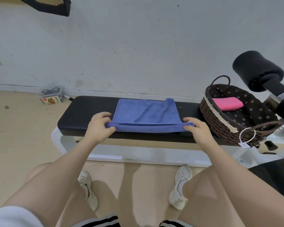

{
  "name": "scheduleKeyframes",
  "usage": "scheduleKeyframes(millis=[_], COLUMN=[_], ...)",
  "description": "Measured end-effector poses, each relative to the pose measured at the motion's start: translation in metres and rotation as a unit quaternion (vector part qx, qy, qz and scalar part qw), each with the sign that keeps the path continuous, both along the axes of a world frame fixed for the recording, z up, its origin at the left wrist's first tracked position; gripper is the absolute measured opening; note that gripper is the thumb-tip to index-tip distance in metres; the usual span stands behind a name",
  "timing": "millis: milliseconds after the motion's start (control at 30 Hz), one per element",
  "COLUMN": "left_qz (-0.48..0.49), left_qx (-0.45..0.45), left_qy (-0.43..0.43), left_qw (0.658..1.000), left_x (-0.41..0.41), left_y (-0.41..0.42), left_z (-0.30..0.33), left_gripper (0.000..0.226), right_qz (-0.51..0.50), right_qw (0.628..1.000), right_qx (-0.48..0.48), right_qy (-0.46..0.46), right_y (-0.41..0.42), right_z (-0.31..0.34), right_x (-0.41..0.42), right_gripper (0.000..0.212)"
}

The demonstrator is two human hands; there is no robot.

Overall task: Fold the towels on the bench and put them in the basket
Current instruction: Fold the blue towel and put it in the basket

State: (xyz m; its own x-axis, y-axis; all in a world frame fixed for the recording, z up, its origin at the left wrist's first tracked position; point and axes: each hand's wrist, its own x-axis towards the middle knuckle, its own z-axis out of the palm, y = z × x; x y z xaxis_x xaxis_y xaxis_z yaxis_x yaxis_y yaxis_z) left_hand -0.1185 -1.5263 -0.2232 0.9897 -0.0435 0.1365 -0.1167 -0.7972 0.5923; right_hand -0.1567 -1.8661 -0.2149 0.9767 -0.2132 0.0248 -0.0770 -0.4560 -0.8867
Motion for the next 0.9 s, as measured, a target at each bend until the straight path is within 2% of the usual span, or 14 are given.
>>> scheduleKeyframes(millis=[100, 167, 333, 433, 500, 567, 667, 767, 900], left_qz=[-0.036, -0.038, -0.055, -0.027, -0.015, -0.014, 0.004, 0.003, 0.042], left_qx=[-0.093, -0.11, -0.035, -0.011, 0.02, 0.057, 0.063, 0.12, 0.11], left_qy=[0.065, 0.076, 0.101, 0.109, 0.13, 0.14, 0.104, 0.064, 0.096], left_qw=[0.993, 0.99, 0.993, 0.994, 0.991, 0.988, 0.993, 0.991, 0.988], left_x=[-0.003, 0.0, 0.017, 0.037, 0.054, 0.074, 0.104, 0.133, 0.172], left_y=[0.0, 0.0, -0.01, -0.019, -0.024, -0.029, -0.04, -0.052, -0.056], left_z=[0.004, 0.002, -0.015, -0.023, -0.026, -0.031, -0.036, -0.039, -0.038], left_gripper=[0.005, 0.003, 0.006, 0.007, 0.017, 0.029, 0.041, 0.045, 0.041], right_qz=[0.004, -0.01, 0.001, -0.003, 0.002, 0.019, 0.039, 0.035, 0.004], right_qw=[1.0, 0.999, 0.983, 0.976, 0.972, 0.957, 0.943, 0.936, 0.913], right_qx=[-0.01, -0.037, -0.162, -0.194, -0.204, -0.255, -0.308, -0.331, -0.373], right_qy=[0.014, 0.031, 0.09, 0.095, 0.119, 0.14, 0.119, 0.116, 0.164], right_y=[0.0, -0.001, 0.001, 0.003, 0.002, 0.003, 0.009, 0.014, 0.014], right_z=[-0.001, -0.008, -0.022, -0.027, -0.03, -0.031, -0.032, -0.039, -0.041], right_x=[0.002, 0.007, 0.028, 0.05, 0.068, 0.09, 0.12, 0.144, 0.171], right_gripper=[0.015, 0.012, 0.018, 0.019, 0.02, 0.024, 0.031, 0.03, 0.027])
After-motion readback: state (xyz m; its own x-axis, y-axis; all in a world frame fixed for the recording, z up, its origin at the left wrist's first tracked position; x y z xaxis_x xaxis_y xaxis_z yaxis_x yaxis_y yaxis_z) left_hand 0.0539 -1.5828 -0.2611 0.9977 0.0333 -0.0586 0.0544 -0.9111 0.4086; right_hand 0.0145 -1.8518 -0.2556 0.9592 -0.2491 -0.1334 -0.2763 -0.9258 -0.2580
